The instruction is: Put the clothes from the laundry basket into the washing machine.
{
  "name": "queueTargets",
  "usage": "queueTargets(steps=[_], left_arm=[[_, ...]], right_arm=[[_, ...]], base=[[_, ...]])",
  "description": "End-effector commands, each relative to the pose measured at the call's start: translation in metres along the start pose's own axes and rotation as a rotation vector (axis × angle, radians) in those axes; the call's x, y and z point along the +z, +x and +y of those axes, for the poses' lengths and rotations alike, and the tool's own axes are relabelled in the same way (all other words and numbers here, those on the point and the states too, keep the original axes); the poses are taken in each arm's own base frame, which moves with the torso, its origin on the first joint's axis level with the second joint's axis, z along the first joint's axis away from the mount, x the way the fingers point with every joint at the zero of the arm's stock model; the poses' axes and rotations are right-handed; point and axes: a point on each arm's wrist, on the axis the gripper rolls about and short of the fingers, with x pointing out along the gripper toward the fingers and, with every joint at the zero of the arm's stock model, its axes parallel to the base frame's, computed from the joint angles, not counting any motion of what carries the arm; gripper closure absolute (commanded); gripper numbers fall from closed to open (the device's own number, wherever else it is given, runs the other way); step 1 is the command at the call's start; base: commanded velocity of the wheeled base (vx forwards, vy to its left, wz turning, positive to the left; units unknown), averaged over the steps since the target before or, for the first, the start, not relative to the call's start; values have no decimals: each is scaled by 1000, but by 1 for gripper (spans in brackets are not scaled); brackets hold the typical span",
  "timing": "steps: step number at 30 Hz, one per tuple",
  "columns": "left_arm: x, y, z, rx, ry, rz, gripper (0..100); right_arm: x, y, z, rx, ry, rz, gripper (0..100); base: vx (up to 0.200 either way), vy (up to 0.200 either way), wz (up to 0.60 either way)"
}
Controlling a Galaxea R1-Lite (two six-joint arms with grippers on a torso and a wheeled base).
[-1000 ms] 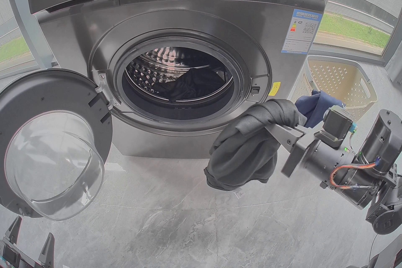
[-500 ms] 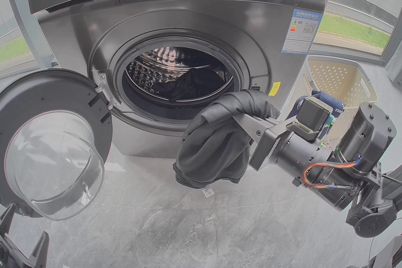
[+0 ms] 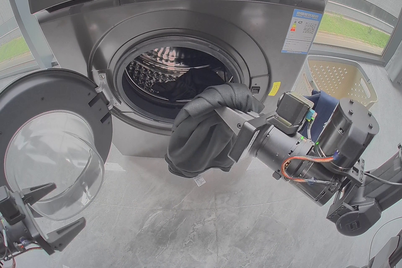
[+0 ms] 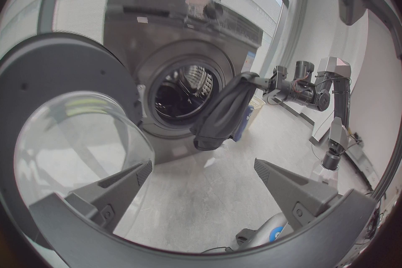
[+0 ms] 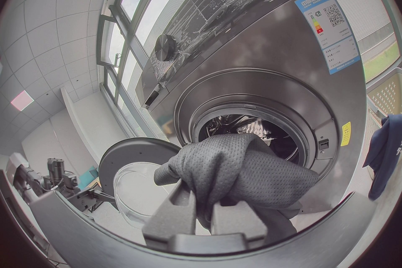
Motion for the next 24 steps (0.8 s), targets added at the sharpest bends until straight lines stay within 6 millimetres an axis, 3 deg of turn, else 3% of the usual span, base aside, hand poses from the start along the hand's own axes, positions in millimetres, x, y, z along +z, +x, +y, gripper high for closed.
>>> queueTargets(steps=[1,5,6,10,24], left_arm=[[-4,82,12,-205,-35,216,0],[-5,100,14,-218,-29,217,0],[-8,114,14,-226,-26,231,0],[-11,138,17,-235,-29,249,0],[-29,196,21,-267,-43,310,0]], right_arm=[[-3,8,0,8,4,-14,100],[-2,9,1,11,3,-16,100],[-3,9,1,11,2,-14,100],[-2,9,1,13,2,-15,100],[-1,7,8,34,4,-22,100]], base=[[0,0,0],[0,0,0],[0,0,0],[0,0,0],[0,0,0]])
